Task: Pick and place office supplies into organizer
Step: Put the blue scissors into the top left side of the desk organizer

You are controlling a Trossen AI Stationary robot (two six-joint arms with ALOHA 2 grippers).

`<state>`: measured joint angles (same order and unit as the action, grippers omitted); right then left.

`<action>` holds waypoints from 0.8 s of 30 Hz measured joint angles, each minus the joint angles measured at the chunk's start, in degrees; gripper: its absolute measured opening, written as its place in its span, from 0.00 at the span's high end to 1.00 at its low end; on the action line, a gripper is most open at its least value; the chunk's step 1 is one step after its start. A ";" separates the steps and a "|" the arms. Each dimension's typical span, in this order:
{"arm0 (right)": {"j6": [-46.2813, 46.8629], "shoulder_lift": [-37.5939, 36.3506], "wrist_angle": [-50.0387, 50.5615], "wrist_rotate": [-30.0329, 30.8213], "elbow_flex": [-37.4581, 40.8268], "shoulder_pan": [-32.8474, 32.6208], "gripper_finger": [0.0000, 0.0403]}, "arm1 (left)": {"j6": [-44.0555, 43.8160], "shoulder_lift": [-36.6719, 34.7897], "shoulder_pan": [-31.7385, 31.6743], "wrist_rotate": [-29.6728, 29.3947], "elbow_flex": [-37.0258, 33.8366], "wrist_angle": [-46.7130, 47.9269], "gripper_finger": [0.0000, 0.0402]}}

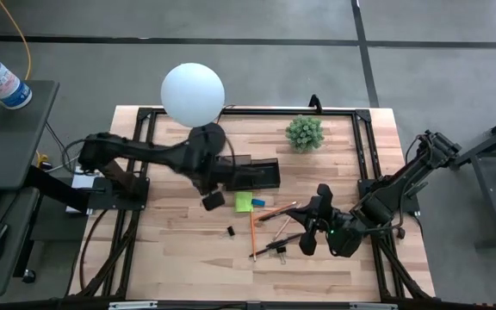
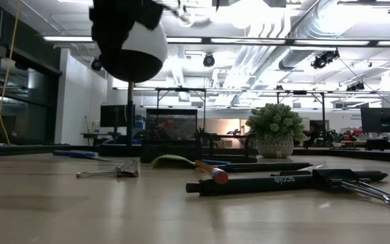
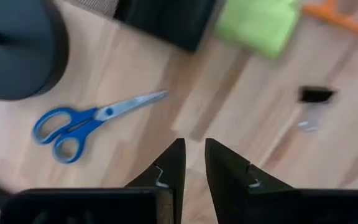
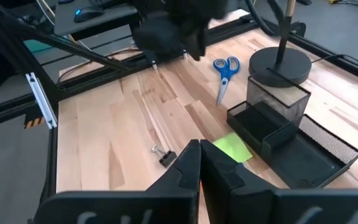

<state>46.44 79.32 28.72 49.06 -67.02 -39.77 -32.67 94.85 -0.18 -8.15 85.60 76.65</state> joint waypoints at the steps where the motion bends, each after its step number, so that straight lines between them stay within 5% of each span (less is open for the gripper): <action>1: 0.01 0.60 -0.24 0.00 0.00 0.00 1.00 | -1.23 -0.50 1.34 -0.59 0.00 -0.42 0.88; 11: 0.04 7.11 -3.23 -4.53 0.02 1.45 1.00 | -11.36 -2.58 11.70 -6.78 -0.02 0.35 0.88; 24: -0.12 8.93 -4.79 -7.49 0.02 3.21 1.00 | -19.22 -2.50 16.94 -8.05 0.00 0.58 0.88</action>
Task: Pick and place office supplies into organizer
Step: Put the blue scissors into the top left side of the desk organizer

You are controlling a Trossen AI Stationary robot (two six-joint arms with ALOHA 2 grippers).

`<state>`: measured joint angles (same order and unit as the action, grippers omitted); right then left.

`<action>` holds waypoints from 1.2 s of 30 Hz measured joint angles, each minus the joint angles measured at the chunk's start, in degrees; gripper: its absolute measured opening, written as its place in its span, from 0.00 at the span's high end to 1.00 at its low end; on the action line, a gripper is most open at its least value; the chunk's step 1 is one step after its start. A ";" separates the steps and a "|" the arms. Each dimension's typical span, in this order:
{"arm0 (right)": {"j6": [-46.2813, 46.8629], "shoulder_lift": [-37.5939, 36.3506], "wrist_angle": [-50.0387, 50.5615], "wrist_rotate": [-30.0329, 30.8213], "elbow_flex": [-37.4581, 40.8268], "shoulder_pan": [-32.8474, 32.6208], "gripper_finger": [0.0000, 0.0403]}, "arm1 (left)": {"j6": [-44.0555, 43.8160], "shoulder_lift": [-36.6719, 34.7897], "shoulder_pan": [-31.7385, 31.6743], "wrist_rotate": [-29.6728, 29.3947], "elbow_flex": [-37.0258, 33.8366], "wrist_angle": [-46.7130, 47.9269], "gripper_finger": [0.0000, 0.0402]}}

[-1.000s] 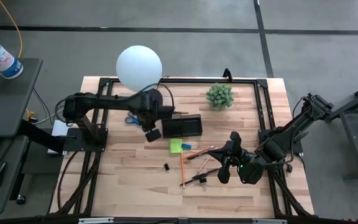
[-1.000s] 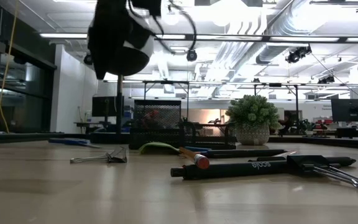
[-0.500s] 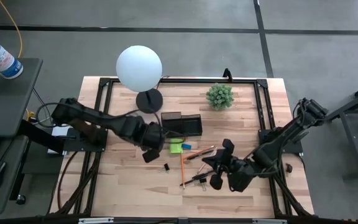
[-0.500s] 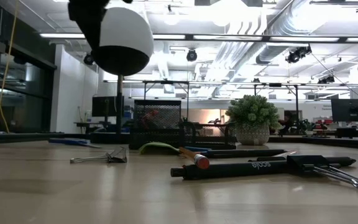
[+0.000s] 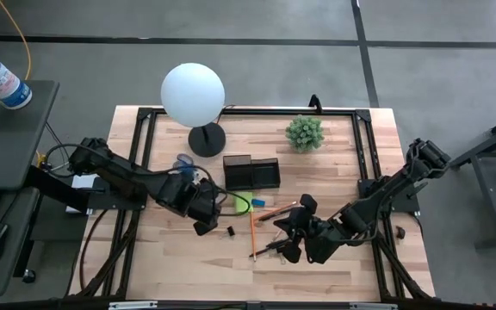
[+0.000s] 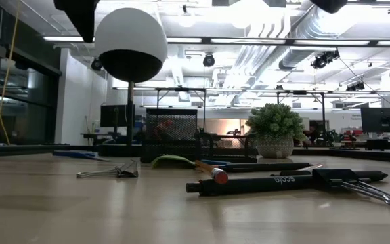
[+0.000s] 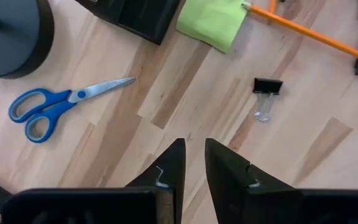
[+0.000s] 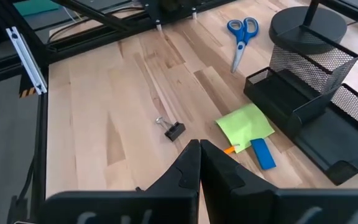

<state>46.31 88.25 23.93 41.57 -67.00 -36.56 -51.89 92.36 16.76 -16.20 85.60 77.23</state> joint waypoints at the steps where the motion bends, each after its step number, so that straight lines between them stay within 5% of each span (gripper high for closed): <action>1: 0.12 0.00 0.02 -0.10 0.00 0.00 1.00 | -0.36 0.00 0.42 -0.03 0.00 -0.50 0.88; 17: -0.29 0.00 0.19 -0.14 0.00 0.22 1.00 | -3.19 0.00 7.41 -3.22 -0.36 -5.27 0.88; 29: -0.32 0.00 -2.97 -2.15 0.00 0.22 1.00 | -10.34 0.11 12.47 -3.69 -14.09 -12.07 0.88; 36: -2.57 0.00 -4.99 -3.52 0.00 1.20 1.00 | -6.65 0.11 16.09 -6.37 -16.34 -15.75 0.88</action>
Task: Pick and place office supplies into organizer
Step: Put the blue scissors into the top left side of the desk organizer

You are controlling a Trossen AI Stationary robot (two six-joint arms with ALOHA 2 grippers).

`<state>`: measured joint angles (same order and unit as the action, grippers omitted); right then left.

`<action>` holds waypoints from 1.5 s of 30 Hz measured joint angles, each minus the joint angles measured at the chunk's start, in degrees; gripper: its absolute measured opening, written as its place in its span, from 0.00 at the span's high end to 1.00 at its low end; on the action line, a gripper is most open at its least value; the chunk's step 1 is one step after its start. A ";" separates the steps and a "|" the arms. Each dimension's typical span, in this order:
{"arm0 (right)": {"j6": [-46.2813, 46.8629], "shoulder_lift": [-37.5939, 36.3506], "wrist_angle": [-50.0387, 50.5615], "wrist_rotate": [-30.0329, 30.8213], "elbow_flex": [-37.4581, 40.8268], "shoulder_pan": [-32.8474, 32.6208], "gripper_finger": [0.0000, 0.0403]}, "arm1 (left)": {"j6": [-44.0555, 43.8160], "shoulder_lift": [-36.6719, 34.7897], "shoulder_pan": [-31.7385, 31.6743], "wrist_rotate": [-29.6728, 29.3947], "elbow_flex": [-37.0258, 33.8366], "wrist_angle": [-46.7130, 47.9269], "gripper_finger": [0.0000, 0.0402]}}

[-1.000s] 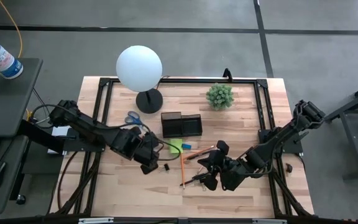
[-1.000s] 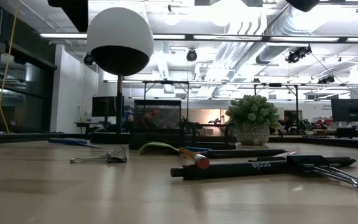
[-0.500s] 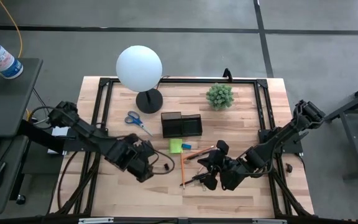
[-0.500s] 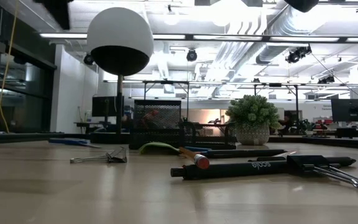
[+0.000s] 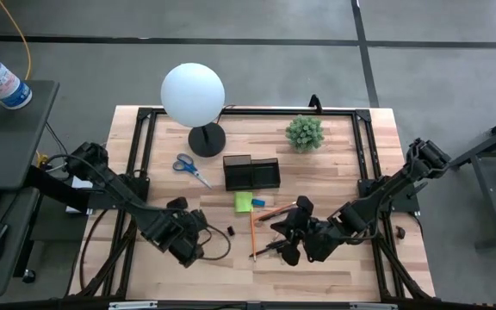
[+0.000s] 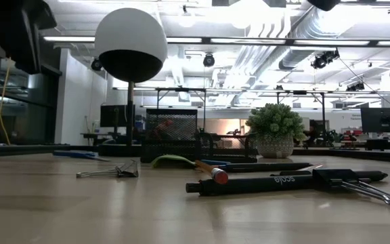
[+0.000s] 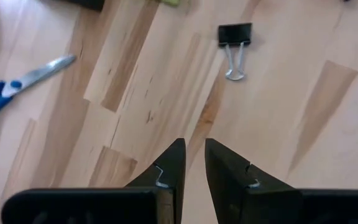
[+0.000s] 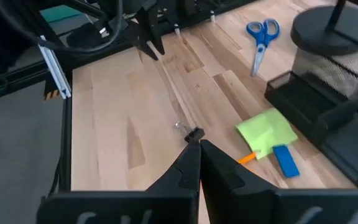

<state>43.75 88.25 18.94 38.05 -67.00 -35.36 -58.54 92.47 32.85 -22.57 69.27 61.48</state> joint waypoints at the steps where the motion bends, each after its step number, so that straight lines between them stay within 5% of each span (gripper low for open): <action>1: -1.19 -0.01 -0.67 -0.45 0.00 0.41 0.99 | 0.17 0.00 0.45 -0.55 -0.06 0.00 0.88; 10: -3.05 3.56 -8.13 -6.20 0.00 5.85 0.97 | 4.87 0.00 1.76 -2.12 -0.12 -0.02 0.89; 15: 1.02 7.80 -11.28 -9.19 0.00 8.12 0.97 | 5.70 -2.31 1.79 -2.53 -1.94 -0.89 0.98; 28: 5.21 10.95 -13.97 -11.82 0.00 10.81 0.89 | 4.94 -26.52 3.89 -7.50 -20.36 -17.58 0.99; 35: 5.31 10.93 -14.87 -12.05 0.00 13.89 0.80 | 4.88 -31.22 3.81 -13.21 -22.81 -9.90 0.95; 45: 2.39 10.93 -19.22 -11.99 0.00 15.79 0.73 | -17.95 -31.71 -7.69 -7.75 -25.29 3.54 0.90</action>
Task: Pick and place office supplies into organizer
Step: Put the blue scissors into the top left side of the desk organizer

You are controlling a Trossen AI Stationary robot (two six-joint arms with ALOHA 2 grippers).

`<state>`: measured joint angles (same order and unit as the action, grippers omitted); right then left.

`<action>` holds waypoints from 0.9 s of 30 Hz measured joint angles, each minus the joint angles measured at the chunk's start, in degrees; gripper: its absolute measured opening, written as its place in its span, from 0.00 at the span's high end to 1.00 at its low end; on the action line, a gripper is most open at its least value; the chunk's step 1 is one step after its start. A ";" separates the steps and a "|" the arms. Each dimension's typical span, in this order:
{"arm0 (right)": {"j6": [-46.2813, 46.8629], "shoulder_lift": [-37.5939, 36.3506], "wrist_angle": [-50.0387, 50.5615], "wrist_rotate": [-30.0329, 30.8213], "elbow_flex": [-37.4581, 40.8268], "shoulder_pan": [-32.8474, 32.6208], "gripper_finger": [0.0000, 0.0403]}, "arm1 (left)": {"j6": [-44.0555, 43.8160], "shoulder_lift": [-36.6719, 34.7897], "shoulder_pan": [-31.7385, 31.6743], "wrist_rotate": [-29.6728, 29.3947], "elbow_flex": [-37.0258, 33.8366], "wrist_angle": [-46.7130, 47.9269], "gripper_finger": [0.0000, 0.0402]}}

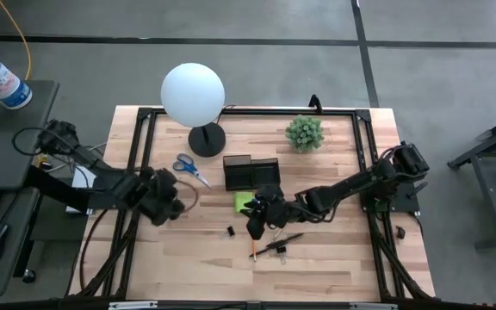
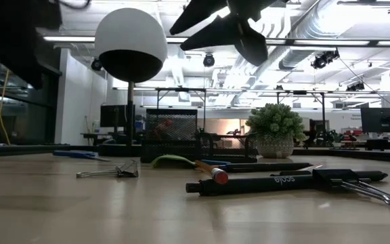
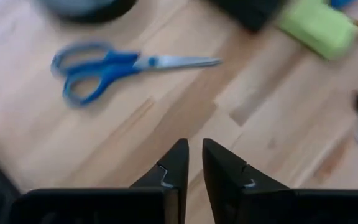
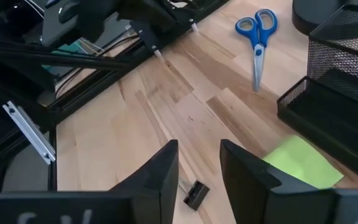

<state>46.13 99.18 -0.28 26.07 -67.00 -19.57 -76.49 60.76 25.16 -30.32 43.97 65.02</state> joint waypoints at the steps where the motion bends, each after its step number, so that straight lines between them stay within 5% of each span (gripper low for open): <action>1: 0.00 0.00 0.06 0.02 0.00 0.09 0.73 | -1.83 -0.01 -1.63 1.24 -0.10 -0.34 0.90; 7: -1.49 0.00 0.05 -0.13 0.00 0.82 0.73 | -8.83 0.04 -11.31 3.77 -0.25 -2.81 0.87; 14: -13.68 0.00 2.61 -6.77 0.00 3.00 0.73 | -17.61 0.34 -20.76 3.79 -0.25 -5.10 0.82; 22: -22.72 -1.04 17.89 -13.67 0.00 7.62 0.73 | -31.65 0.94 -27.46 3.47 -0.25 -8.42 0.79; 27: -31.83 -1.05 27.13 -12.92 0.00 8.47 0.73 | -42.50 5.23 -28.25 3.26 -0.25 -7.94 0.79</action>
<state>14.30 98.13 26.85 13.15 -67.00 -11.09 -118.99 65.99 -3.09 -27.06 43.72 57.09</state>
